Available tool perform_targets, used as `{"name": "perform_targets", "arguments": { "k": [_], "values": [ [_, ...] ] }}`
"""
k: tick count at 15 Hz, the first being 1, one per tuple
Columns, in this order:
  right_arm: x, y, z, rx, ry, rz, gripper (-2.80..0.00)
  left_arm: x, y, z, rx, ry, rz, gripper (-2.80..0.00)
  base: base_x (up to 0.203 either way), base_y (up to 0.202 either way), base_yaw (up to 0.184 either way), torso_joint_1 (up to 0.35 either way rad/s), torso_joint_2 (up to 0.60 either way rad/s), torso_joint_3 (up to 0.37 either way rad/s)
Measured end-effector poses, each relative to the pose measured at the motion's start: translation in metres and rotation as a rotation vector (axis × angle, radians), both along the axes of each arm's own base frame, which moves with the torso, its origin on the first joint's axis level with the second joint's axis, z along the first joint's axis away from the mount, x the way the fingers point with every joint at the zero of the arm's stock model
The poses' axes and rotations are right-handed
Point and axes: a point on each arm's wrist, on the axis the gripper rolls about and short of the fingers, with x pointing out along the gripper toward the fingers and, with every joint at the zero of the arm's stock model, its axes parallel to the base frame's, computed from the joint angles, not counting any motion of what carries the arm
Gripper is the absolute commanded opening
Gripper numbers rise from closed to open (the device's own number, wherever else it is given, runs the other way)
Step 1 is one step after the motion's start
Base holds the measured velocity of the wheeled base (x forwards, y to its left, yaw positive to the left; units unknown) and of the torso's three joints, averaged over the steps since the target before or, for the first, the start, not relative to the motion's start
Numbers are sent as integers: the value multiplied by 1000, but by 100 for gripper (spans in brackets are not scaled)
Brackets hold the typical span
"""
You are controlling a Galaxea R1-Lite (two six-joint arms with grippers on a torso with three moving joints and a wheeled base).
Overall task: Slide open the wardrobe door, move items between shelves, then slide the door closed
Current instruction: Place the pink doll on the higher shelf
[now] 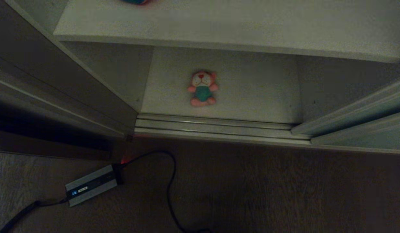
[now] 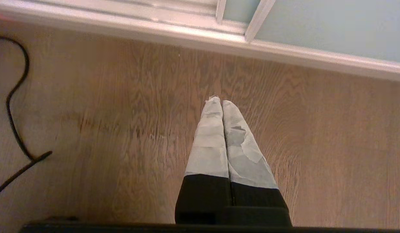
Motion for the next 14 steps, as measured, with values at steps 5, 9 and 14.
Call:
{"name": "perform_targets", "arguments": {
  "k": [5,9,14],
  "values": [
    [0,0,0,0,1,0,-280,0,0,0,0,1,0,-280,0,0,0,2,3,-198],
    [0,0,0,0,0,0,-280,0,0,0,0,1,0,-280,0,0,0,5,1,-194],
    [0,0,0,0,0,0,-280,0,0,0,0,2,0,-280,0,0,0,4,2,-197]
  ]
}}
